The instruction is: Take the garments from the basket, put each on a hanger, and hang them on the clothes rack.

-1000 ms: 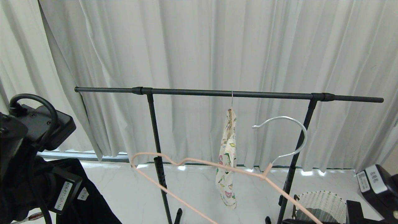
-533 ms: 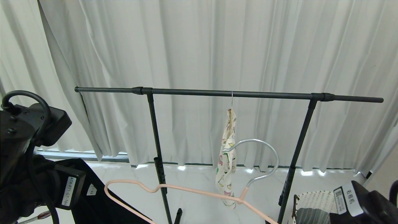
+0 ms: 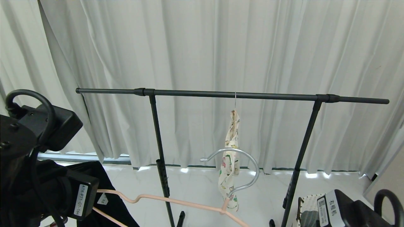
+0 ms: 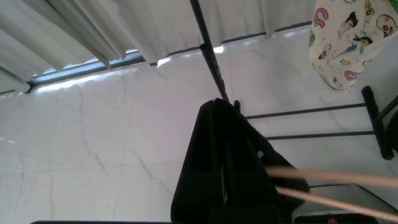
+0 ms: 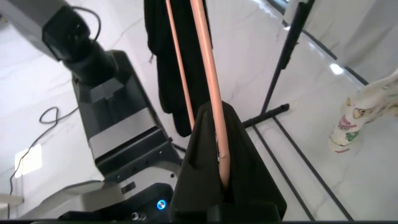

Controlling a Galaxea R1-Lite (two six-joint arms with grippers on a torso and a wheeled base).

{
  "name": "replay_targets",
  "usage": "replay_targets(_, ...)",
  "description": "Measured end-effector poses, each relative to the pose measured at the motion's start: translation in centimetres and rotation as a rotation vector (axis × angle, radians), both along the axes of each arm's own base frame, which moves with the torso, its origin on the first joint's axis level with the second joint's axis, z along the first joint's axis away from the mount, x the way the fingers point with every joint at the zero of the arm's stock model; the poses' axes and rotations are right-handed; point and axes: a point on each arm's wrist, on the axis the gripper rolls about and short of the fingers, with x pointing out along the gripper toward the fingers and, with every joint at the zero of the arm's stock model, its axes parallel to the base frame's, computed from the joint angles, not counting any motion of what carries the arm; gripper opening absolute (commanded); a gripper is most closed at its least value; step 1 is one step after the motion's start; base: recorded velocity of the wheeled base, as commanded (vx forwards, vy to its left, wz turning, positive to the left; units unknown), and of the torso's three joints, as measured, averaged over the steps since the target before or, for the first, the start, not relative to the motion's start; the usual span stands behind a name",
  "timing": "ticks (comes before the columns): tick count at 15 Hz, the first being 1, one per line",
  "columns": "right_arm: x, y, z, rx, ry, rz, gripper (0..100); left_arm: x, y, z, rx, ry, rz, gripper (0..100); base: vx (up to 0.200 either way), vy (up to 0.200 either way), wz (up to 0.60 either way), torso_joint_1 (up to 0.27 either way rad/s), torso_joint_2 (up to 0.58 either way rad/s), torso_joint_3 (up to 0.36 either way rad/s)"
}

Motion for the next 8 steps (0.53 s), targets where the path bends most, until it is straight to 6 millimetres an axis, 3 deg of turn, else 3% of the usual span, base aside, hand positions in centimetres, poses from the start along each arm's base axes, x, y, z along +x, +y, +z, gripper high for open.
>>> replay_targets(8, 0.25, 0.87, 0.07, -0.005, -0.001, -0.008, 0, -0.09, 0.12, -0.45, 0.025, -0.008, 0.021, 0, 0.000, 0.000, 0.00, 0.000, 0.00, 0.000)
